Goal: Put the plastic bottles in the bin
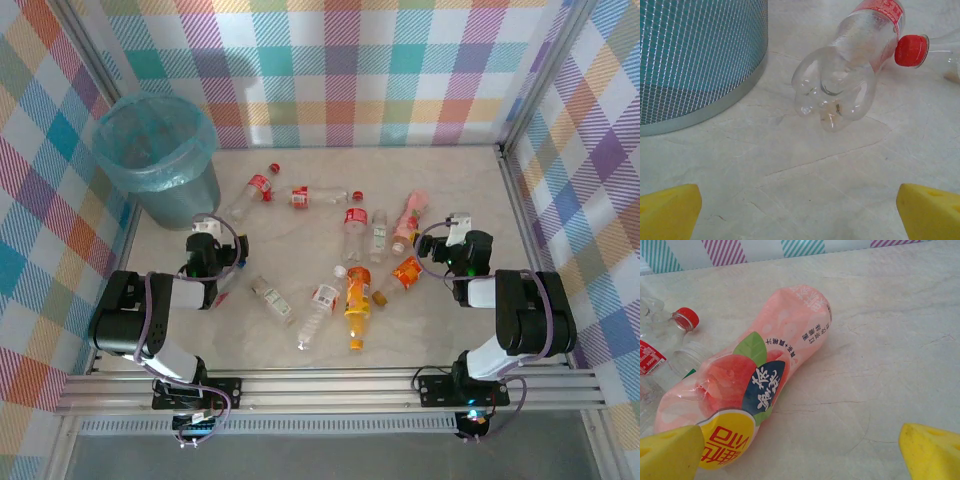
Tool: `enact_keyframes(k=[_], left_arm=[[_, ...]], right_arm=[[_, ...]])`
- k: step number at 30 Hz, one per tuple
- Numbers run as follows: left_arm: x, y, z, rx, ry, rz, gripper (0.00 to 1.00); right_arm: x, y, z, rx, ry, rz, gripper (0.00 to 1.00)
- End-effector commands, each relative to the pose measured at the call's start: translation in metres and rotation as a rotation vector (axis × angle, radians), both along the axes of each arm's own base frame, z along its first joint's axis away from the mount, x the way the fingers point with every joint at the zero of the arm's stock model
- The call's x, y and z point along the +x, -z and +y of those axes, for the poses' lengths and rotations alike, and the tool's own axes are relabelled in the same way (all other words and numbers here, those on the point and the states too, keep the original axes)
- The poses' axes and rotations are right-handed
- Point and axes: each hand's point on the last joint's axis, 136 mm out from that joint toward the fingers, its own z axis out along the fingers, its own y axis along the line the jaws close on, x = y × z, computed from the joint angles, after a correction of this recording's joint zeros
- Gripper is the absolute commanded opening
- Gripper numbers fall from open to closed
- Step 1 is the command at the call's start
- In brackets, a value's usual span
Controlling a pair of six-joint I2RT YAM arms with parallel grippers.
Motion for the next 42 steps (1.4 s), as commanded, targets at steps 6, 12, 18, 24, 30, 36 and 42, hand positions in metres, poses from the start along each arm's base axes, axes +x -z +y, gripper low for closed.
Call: enact_keyframes(k=[6,12,18,24,30,36,42], left_arm=[[0.006,-0.009,0.000,-0.005,0.005,-0.025,1.00],[0.006,-0.008,0.000,-0.007,0.005,-0.024,1.00],[0.006,-0.008,0.000,-0.008,0.005,-0.023,1.00],[0.007,-0.008,0.000,-0.008,0.006,-0.022,1.00],[0.005,-0.015,-0.012,0.007,0.066,-0.030,1.00],[-0.006,-0.043,-0.025,0.087,0.080,-0.025,1.00],[-0.022,-0.087,-0.060,0.091,0.138,-0.068,1.00]], right_arm=[[0.006,-0.011,0.002,-0.006,-0.007,-0.032,1.00],[0.006,-0.011,0.002,-0.007,-0.003,-0.031,1.00],[0.006,-0.010,0.002,-0.007,-0.005,-0.029,1.00],[0.007,-0.010,0.002,-0.008,-0.002,-0.029,1.00],[0.006,-0.017,-0.008,-0.008,0.056,-0.028,1.00],[-0.002,-0.039,-0.027,0.015,0.194,0.077,0.97],[-0.014,-0.073,-0.030,0.130,0.282,0.212,0.93]])
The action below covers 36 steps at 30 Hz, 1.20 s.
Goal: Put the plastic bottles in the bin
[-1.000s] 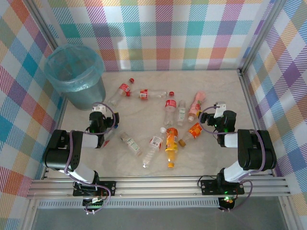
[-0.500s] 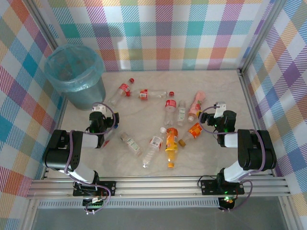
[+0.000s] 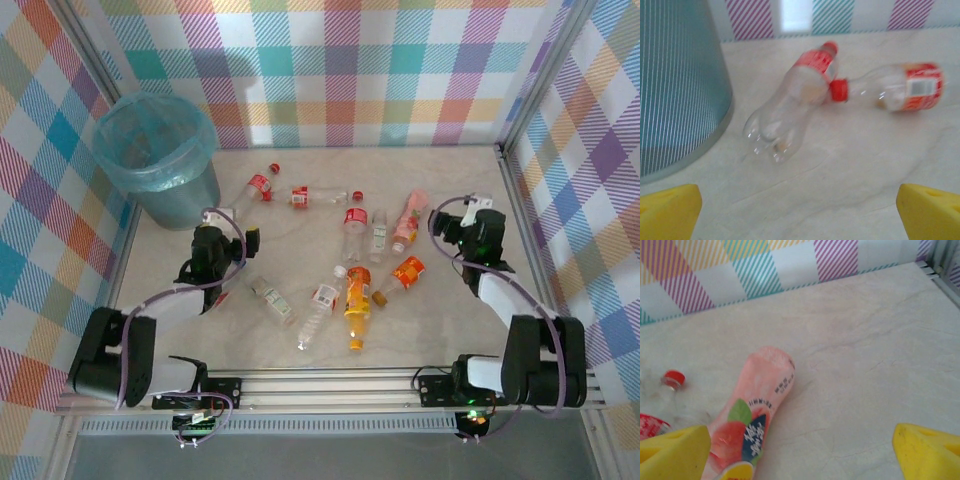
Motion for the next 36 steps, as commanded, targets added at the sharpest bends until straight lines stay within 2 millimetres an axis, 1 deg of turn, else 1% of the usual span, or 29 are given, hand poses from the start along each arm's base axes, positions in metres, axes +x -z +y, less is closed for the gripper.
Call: enact_keyframes(k=[1,3,5,7,10,11,14,16,18,20,23,26,28,32,36], left_arm=[[-0.010,-0.020,-0.012,0.016,0.020,0.013,1.00],[-0.017,-0.037,-0.027,-0.015,0.070,0.010,0.99],[-0.023,-0.053,-0.044,-0.035,0.136,0.014,0.98],[-0.030,-0.068,-0.062,-0.044,0.201,0.025,0.97],[-0.039,-0.093,-0.095,-0.080,0.316,0.058,0.96],[-0.042,-0.098,-0.108,-0.088,0.362,0.083,0.95],[-0.044,-0.105,-0.139,-0.099,0.435,0.174,0.94],[-0.049,-0.103,-0.158,-0.092,0.488,0.255,0.93],[-0.055,-0.101,-0.176,-0.065,0.544,0.325,0.91],[-0.060,-0.103,-0.190,-0.033,0.571,0.358,0.91],[-0.064,-0.112,-0.207,-0.063,0.599,0.366,0.91],[-0.069,-0.117,-0.217,-0.108,0.626,0.373,0.91],[-0.071,-0.116,-0.218,-0.102,0.624,0.382,0.91],[-0.070,-0.116,-0.212,-0.075,0.594,0.397,0.91],[-0.070,-0.115,-0.211,-0.055,0.593,0.407,0.91]], right_arm=[[-0.019,0.005,0.001,0.111,0.063,0.184,0.92],[-0.024,-0.001,0.007,0.161,0.057,0.242,0.91],[-0.027,-0.006,0.011,0.224,0.071,0.299,0.94],[-0.029,-0.011,0.020,0.303,0.066,0.357,0.96],[-0.030,-0.014,0.039,0.404,0.020,0.452,0.97],[-0.029,-0.012,0.047,0.422,-0.001,0.479,0.96],[-0.026,-0.001,0.067,0.416,-0.047,0.551,0.95],[-0.022,0.010,0.078,0.407,-0.073,0.601,0.95],[-0.019,0.022,0.084,0.411,-0.078,0.664,0.95],[-0.015,0.034,0.088,0.422,-0.077,0.723,0.91],[-0.008,0.050,0.088,0.403,-0.064,0.778,0.88],[-0.001,0.064,0.086,0.377,-0.053,0.793,0.87],[0.004,0.072,0.085,0.368,-0.045,0.805,0.87],[0.014,0.085,0.089,0.365,-0.062,0.836,0.87],[0.021,0.097,0.094,0.375,-0.080,0.861,0.86]])
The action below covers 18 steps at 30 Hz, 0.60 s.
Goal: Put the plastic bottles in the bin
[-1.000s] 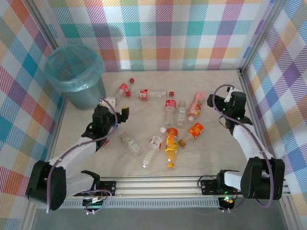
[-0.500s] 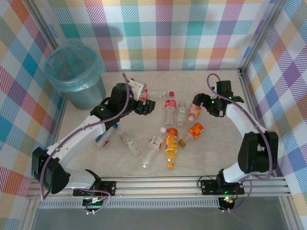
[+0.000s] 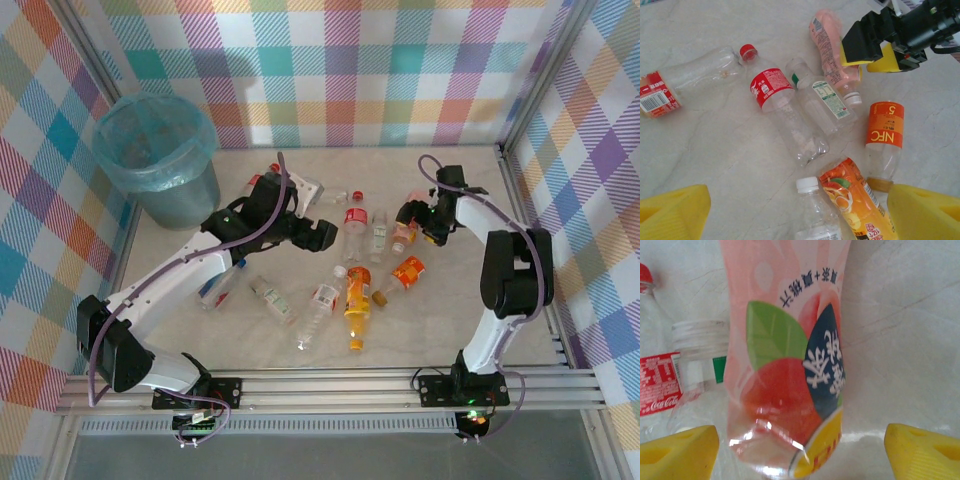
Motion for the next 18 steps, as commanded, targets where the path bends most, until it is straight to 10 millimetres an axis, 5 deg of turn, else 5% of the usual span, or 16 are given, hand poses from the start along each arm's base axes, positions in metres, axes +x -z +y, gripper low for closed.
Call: enact_keyframes(k=[1,12,18], left_arm=[[-0.003,-0.005,-0.002,0.021,0.007,0.010,0.92],[0.004,-0.001,-0.006,0.037,-0.021,0.057,0.92],[0.010,-0.009,-0.010,0.010,-0.068,0.099,0.92]], right_arm=[[0.007,0.003,0.009,0.023,-0.034,0.016,0.86],[0.018,0.022,0.017,0.056,-0.066,0.055,0.76],[0.018,0.017,0.019,0.061,-0.089,0.047,0.62]])
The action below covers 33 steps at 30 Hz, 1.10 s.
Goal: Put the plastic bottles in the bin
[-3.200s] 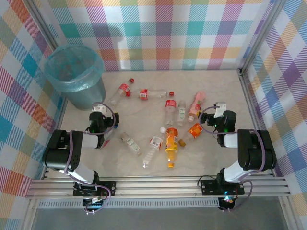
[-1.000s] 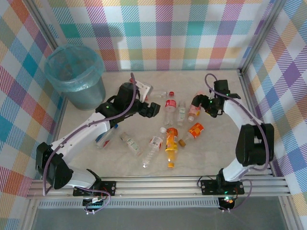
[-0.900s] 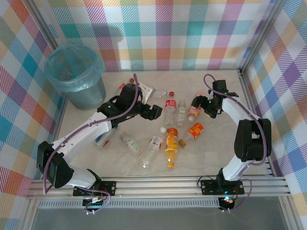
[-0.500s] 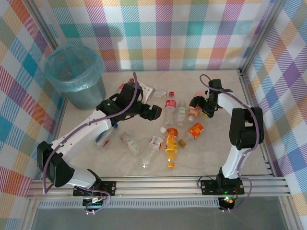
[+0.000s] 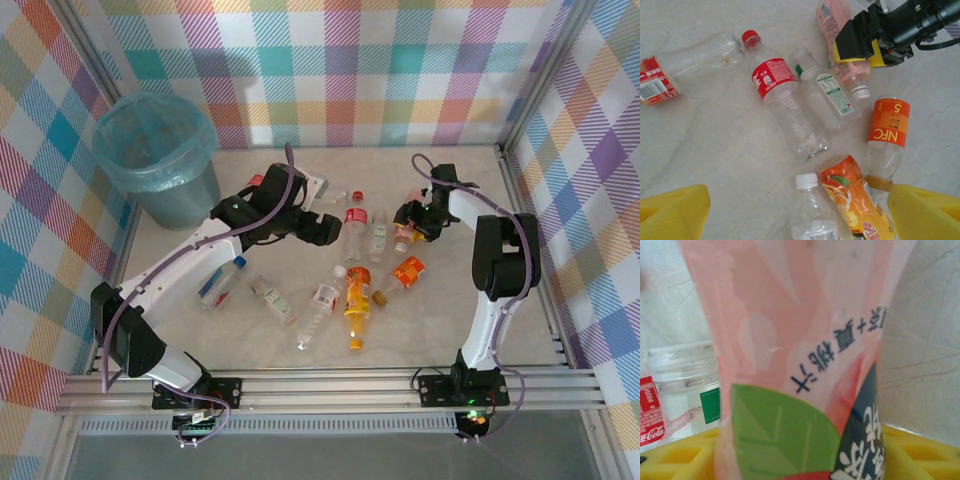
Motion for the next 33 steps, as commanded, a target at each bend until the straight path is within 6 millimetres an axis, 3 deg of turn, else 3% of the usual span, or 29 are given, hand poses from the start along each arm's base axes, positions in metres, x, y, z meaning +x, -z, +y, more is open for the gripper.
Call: enact_keyframes(k=[1,5,10,15,18,22,26,33], left_arm=[[0.001,-0.015,-0.003,-0.023,-0.044,0.020,0.92],[0.006,-0.037,-0.004,-0.065,-0.084,0.015,0.92],[0.014,-0.075,-0.008,-0.160,-0.136,0.002,0.93],[0.023,-0.121,-0.014,-0.307,-0.137,0.003,0.93],[0.031,-0.141,-0.017,-0.384,-0.137,0.017,0.93],[0.034,-0.153,-0.024,-0.447,-0.106,0.044,0.93],[0.031,-0.152,-0.028,-0.467,-0.083,0.072,0.94],[0.014,-0.172,-0.037,-0.552,0.017,0.077,0.93]], right_arm=[[-0.002,-0.010,0.008,0.019,-0.041,0.000,0.60],[-0.006,-0.034,0.006,0.000,-0.066,-0.047,0.58],[-0.012,-0.091,0.014,0.015,-0.136,-0.186,0.58],[-0.029,-0.157,0.046,0.062,-0.294,-0.367,0.58],[-0.048,-0.198,0.077,0.099,-0.443,-0.514,0.58],[-0.079,-0.250,0.117,0.186,-0.601,-0.722,0.59],[-0.103,-0.288,0.137,0.253,-0.680,-0.890,0.59],[-0.125,-0.321,0.151,0.322,-0.748,-0.999,0.58]])
